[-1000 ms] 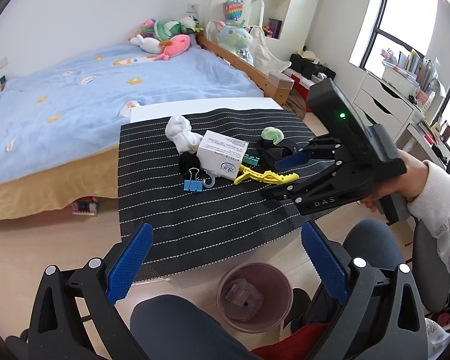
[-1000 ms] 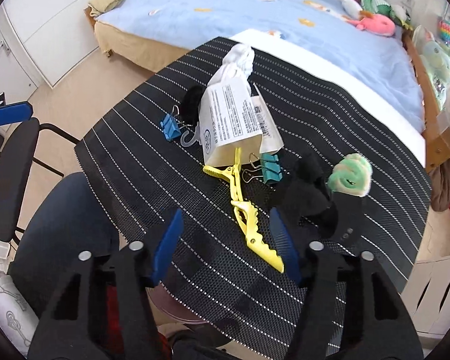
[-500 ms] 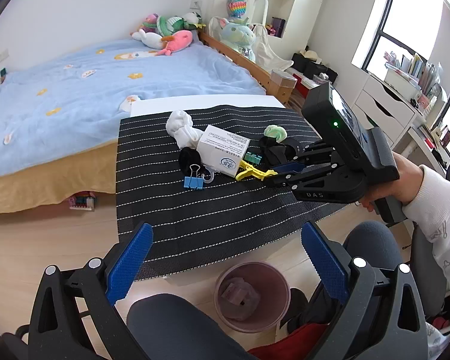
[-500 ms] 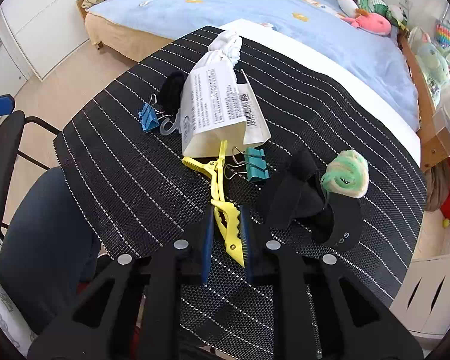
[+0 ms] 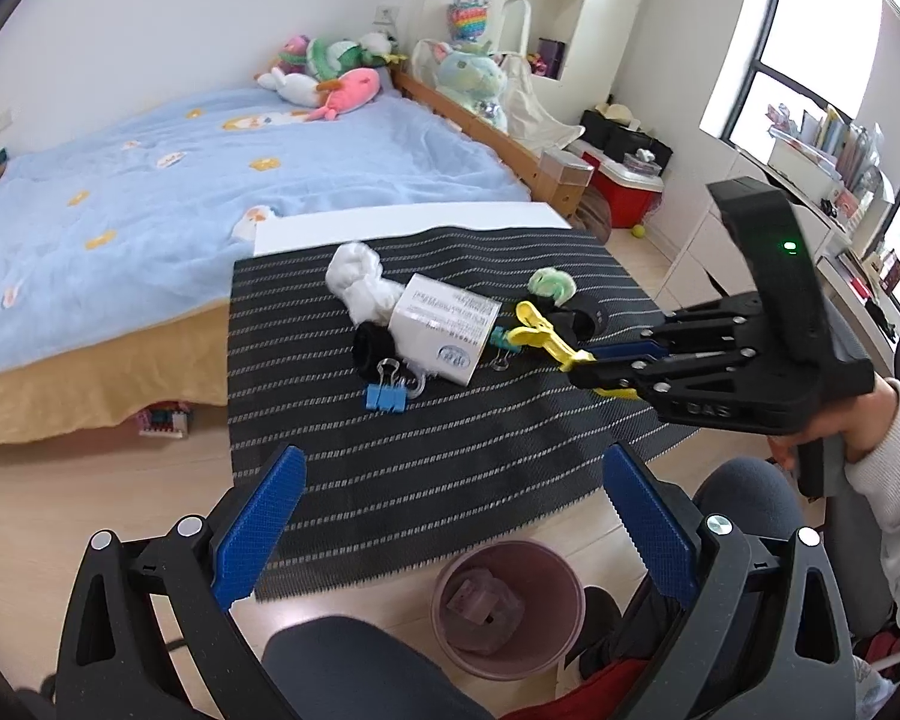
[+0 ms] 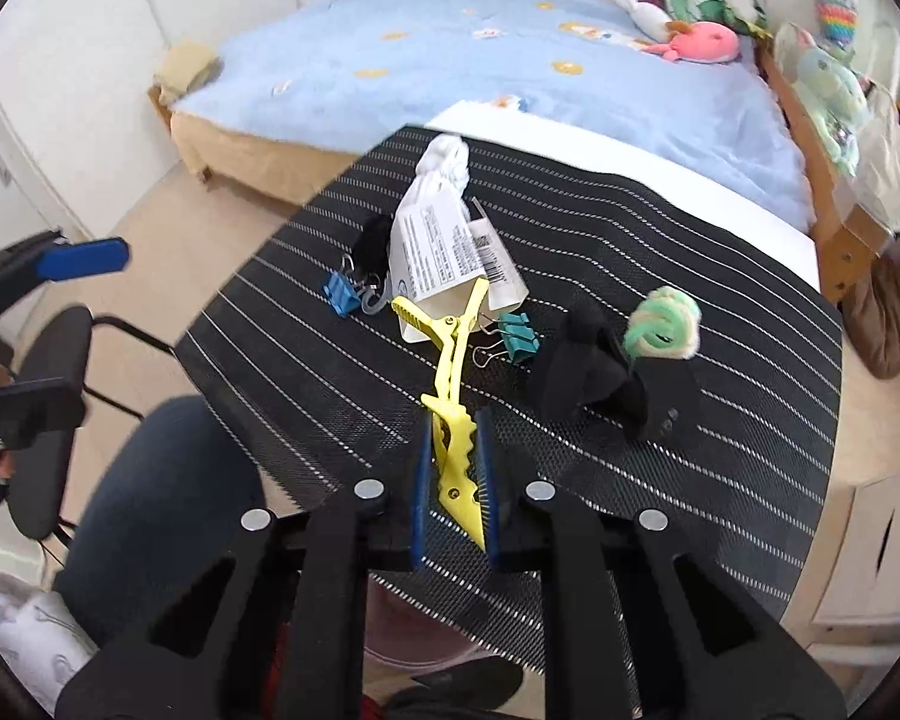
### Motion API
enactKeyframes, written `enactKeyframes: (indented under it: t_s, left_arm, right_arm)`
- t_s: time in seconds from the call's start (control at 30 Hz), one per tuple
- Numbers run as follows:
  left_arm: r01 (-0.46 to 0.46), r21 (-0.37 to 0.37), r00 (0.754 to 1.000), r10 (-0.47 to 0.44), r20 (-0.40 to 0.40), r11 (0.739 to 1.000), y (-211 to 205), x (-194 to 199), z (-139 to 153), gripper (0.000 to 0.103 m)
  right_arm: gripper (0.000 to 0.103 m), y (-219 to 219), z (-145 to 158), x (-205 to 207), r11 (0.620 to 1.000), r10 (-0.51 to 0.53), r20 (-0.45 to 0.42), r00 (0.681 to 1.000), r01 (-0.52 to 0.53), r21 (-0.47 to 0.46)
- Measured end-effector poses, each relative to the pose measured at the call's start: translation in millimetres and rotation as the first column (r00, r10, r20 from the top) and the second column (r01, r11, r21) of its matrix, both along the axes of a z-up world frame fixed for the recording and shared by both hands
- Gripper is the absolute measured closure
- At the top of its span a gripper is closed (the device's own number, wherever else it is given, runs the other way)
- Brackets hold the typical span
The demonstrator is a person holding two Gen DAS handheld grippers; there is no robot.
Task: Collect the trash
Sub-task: 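Grasp the white paper box with the left tool while the right tool holds the yellow clip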
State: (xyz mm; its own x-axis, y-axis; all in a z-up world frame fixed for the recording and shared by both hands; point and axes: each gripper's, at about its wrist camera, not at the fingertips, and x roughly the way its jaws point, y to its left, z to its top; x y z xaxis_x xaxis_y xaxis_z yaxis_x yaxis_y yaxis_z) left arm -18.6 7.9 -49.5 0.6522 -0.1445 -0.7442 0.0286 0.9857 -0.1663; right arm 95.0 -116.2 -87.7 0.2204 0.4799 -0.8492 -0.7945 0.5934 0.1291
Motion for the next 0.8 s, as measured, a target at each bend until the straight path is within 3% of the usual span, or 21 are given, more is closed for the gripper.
enactKeyframes:
  t_s: [0.4,0.8]
  left_arm:
    - [0.102,0.053,0.995,-0.101,-0.010,0.993,-4.6,47.0,3.5,0.008]
    - [0.230,0.103,0.968,-0.216,-0.131,0.968,-12.1,103.7,-21.1,0.008]
  right_arm:
    - [0.090,-36.3,15.3,-4.9,0.993,-0.088,-0.029,0.996,0.090,0.072]
    - [0.090,-53.0,14.7,-1.8,0.988,-0.127,-0.037,0.991,0.129,0.083]
